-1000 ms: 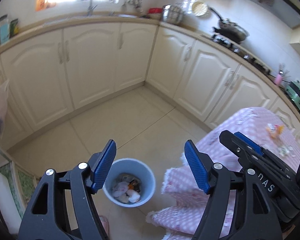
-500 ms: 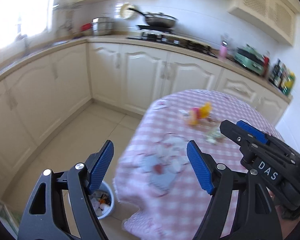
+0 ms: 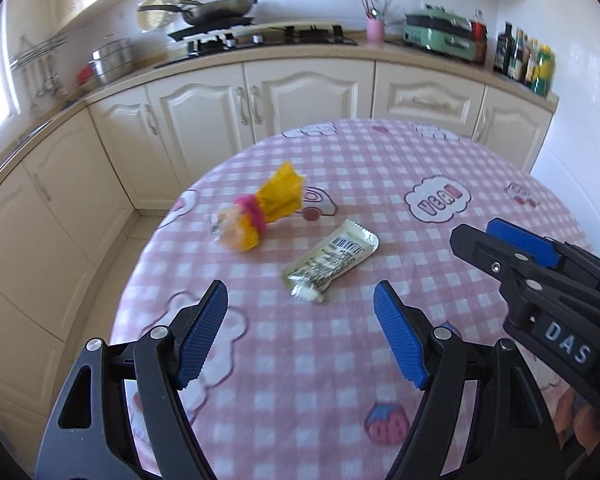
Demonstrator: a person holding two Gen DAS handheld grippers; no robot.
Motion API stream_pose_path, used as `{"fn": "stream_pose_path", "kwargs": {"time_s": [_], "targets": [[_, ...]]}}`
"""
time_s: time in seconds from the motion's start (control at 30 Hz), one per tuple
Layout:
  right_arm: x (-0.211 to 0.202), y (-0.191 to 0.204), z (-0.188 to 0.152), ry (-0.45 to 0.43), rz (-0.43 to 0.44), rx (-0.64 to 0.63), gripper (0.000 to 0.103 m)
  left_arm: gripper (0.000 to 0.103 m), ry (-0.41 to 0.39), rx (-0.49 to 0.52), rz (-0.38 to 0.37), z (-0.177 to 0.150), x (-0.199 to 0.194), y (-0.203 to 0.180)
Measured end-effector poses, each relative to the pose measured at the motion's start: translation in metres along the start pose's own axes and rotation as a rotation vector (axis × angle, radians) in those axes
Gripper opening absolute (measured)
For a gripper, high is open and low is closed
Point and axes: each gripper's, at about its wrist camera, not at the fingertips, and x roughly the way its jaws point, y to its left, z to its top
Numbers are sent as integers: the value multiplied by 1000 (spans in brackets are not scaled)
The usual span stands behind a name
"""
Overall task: Collect trash
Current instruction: 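Move both tools back over the table toward the remaining wrappers, then grasp the silver wrapper with the left tool while the right grasps the yellow candy wrapper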
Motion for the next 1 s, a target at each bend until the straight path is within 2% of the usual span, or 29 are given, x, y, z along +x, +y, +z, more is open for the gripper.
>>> {"fn": "stream_pose_path", "kwargs": {"time_s": [0.23,0.3,0.4,0.47,0.5,0.73,0.83,1.0], "targets": [[24,-16,2,34,9,44,44,72,47,33,-5,9,34,-9],[28,-16,3,46,19,49,44,69,51,36,-9,11,42,-12],[30,-15,4,51,23,42,44,53,79,23,-57,12,50,-11],[32,-14,4,58,22,41,45,37,76,10,-90,15,51,-10],[33,-14,4,63,22,42,45,34,76,11,-95,15,52,-10],[34,-12,4,58,2,40,45,26,56,3,-123,15,49,-11],[32,-8,4,48,-6,26,45,15,38,-27,-153,14,43,-5],[28,7,8,41,18,10,45,13,-2,-79,-165,9,25,14]]}}
